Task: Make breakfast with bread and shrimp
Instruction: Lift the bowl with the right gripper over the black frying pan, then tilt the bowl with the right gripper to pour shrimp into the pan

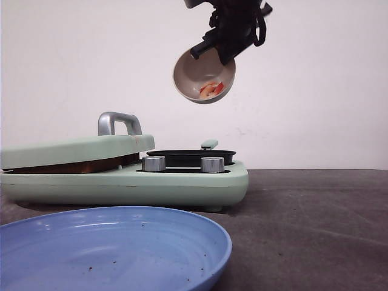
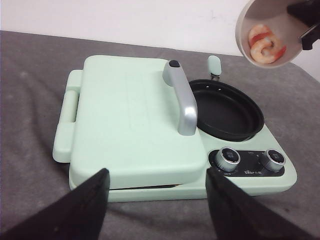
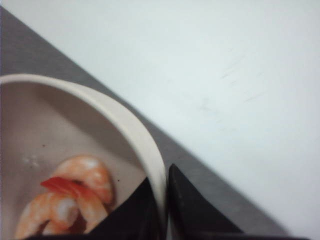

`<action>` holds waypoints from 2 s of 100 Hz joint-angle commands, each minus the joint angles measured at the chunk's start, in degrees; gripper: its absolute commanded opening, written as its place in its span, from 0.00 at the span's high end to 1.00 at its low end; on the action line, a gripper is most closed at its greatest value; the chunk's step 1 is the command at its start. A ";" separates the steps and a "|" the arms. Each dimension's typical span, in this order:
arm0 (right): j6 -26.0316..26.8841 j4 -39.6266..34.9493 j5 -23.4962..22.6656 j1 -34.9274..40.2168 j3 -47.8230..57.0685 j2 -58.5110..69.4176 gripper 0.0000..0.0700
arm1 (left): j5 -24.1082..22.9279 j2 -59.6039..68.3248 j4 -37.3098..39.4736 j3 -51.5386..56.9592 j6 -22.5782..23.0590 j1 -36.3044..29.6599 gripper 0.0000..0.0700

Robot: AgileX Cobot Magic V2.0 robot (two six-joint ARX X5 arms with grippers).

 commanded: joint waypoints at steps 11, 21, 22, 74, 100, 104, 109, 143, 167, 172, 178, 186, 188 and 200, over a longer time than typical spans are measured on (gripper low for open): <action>-12.28 6.40 6.21 1.64 1.09 1.70 1.00 | -0.13 0.24 0.44 0.66 0.70 -0.04 0.55; -10.69 6.40 4.76 1.60 1.09 1.92 1.00 | -0.11 0.24 0.42 0.66 0.72 -0.04 0.55; -10.38 6.38 4.46 1.60 1.09 1.95 1.00 | -0.13 0.24 0.42 0.66 0.72 -0.04 0.55; 1.46 4.50 -3.82 1.38 1.09 2.03 1.00 | -0.11 0.24 0.24 0.66 1.33 -0.04 0.55; 14.21 9.31 -7.65 -0.46 0.87 3.69 1.00 | -0.11 0.24 0.17 0.66 2.03 -0.04 0.55; 14.21 11.30 -7.78 -0.57 0.39 3.98 1.00 | -0.11 0.24 0.11 0.66 2.25 -0.04 0.55; 14.14 14.93 -7.93 -0.57 -0.79 4.26 1.00 | -0.11 0.24 0.04 0.66 2.67 -0.04 0.55; 14.16 51.10 -10.73 -1.11 -21.18 4.26 1.00 | -0.09 0.24 -0.24 0.66 4.20 -0.04 0.55; 14.80 65.51 -11.43 -2.43 -30.21 4.31 1.00 | 0.13 0.24 -0.22 0.66 4.35 -0.04 0.55; 14.80 67.43 -12.44 -2.43 -30.64 4.31 1.00 | 0.13 0.24 -0.22 0.66 4.35 -0.07 0.55; 14.49 69.75 -13.46 -2.43 -30.97 4.31 1.00 | 0.13 0.24 -0.24 0.66 4.37 -0.07 0.55; 13.68 70.55 -13.66 -2.43 -31.15 4.35 1.00 | 0.13 0.24 -0.24 0.66 4.39 -0.07 0.55; 13.66 70.53 -13.66 -2.43 -31.15 4.52 1.00 | 0.13 0.24 -0.24 0.66 4.42 -0.07 0.55; 13.88 69.99 -13.68 -2.43 -31.17 4.90 1.00 | 0.13 0.24 -0.24 0.66 4.59 -0.07 0.55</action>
